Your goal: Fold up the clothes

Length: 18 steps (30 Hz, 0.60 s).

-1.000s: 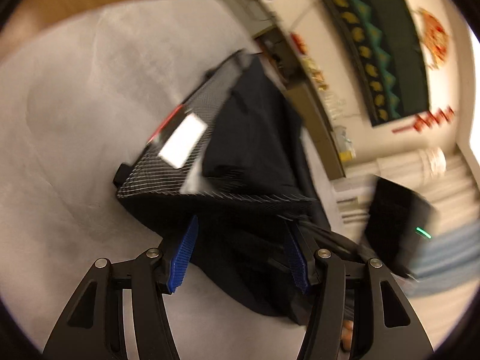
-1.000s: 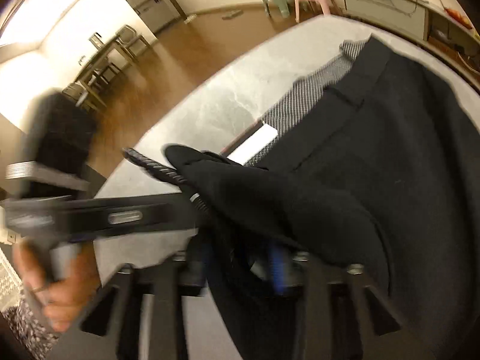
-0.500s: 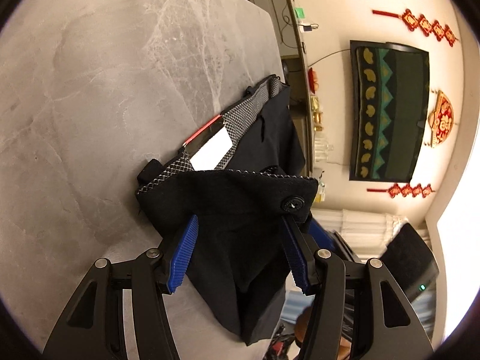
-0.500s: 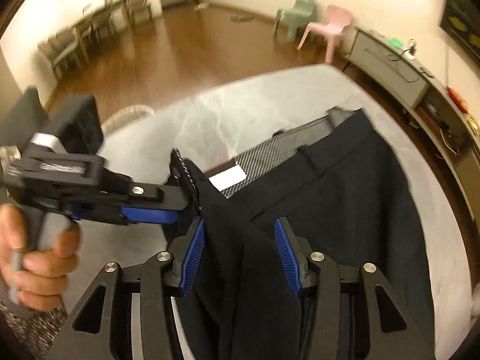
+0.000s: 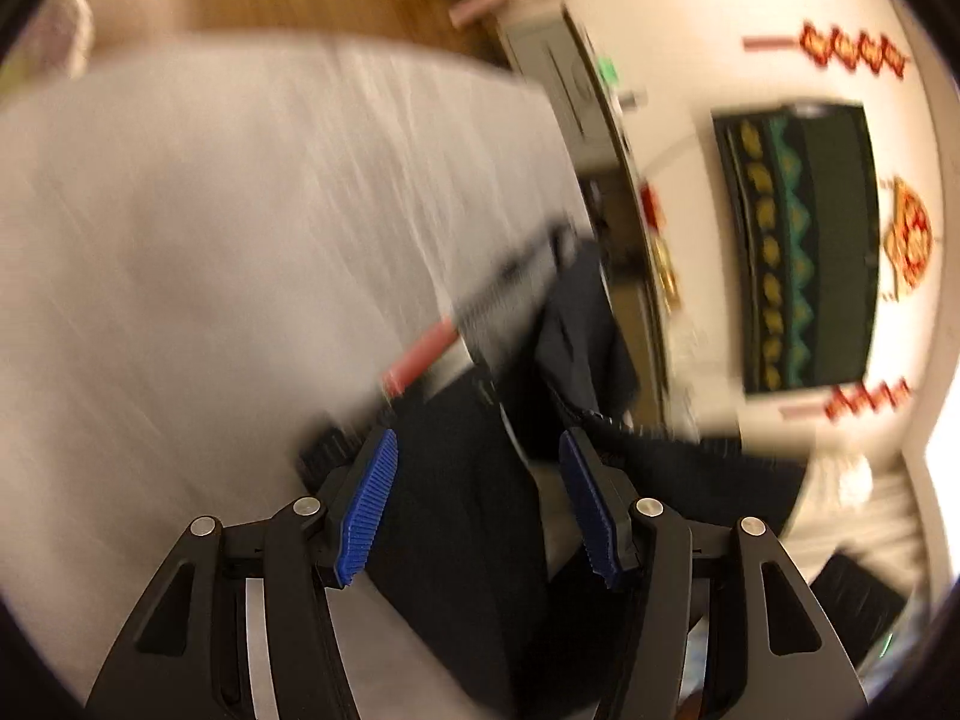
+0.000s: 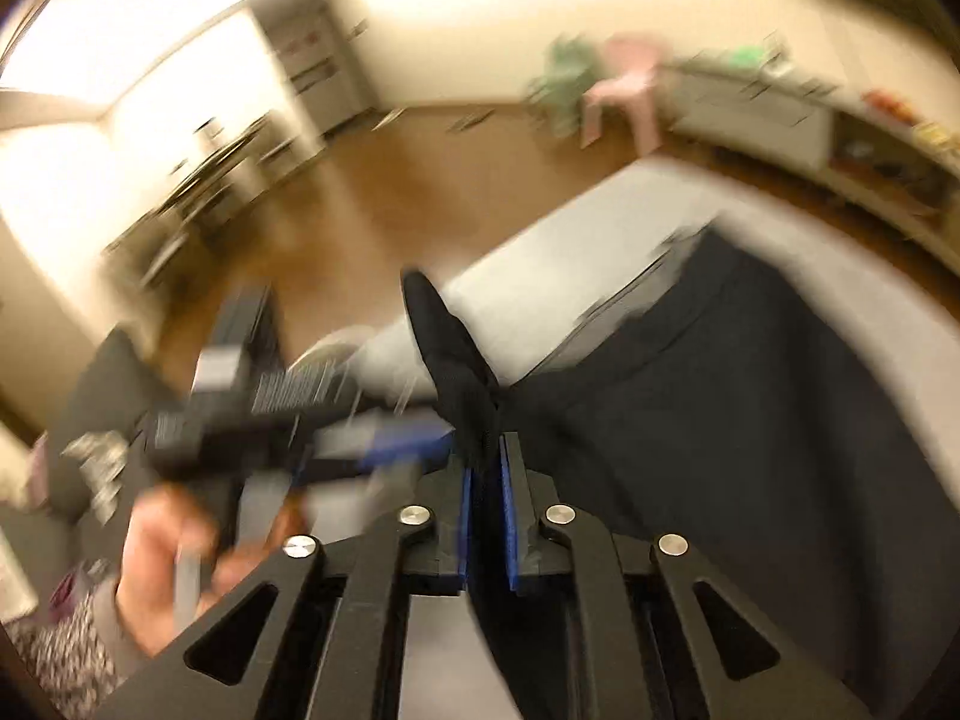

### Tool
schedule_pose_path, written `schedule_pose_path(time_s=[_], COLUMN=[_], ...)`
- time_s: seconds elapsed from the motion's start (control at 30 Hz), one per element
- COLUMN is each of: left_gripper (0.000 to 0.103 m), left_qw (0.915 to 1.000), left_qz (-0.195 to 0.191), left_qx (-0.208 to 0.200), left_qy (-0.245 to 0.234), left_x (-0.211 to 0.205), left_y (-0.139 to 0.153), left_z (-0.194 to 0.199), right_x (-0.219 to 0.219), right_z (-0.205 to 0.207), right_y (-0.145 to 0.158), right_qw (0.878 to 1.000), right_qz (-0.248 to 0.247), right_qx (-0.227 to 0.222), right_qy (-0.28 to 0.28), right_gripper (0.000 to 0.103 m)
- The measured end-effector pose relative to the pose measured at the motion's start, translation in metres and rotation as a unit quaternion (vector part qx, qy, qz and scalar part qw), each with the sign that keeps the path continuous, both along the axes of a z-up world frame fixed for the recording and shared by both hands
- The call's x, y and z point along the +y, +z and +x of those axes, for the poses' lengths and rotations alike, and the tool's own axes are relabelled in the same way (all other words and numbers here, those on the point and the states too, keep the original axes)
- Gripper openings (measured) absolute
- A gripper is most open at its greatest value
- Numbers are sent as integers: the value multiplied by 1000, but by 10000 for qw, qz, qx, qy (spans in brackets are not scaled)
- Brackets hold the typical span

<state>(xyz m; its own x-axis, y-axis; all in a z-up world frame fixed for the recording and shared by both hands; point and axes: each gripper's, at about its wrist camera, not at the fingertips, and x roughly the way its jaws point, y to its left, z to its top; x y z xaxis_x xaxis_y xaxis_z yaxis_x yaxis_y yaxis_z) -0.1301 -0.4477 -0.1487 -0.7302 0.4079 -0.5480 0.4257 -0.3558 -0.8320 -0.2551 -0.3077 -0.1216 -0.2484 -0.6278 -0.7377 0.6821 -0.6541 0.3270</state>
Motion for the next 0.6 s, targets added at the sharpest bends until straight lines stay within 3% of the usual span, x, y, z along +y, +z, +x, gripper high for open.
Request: schedule_pose_path(time_s=[0.07, 0.13, 0.17, 0.33, 0.4, 0.47, 0.53, 0.6], left_gripper=[59, 59, 59, 59, 59, 59, 59, 59], left_qw=[9998, 9996, 9996, 9956, 9860, 9739, 9626, 9494], left_qz=[157, 266, 227, -572, -1193, -1472, -1584, -1962], left_qx=[58, 109, 149, 483, 733, 833, 642, 222], left_qy=[51, 11, -42, -571, -908, -1512, -2102, -2444], left_x=[-10, -14, -14, 8, 30, 55, 79, 98], left_y=[-2, 0, 4, 45, 69, 73, 61, 42], left_z=[4, 12, 17, 35, 26, 12, -3, -21], right_x=[-11, -2, 13, 98, 149, 211, 266, 343], right_z=[7, 6, 4, 22, 40, 68, 88, 113], right_y=[-25, -31, -27, -2, -2, 0, -8, -19], right_qw=[9990, 9989, 9989, 9957, 9922, 9851, 9744, 9508], right_qz=[213, 274, 55, -196, -3, 301, 592, 970], right_qx=[-269, -354, -469, -342, -298, -305, -369, -440], right_qy=[287, 112, -56, -841, -1211, -1668, -2138, -2908], right_gripper=[36, 36, 36, 40, 43, 44, 44, 44])
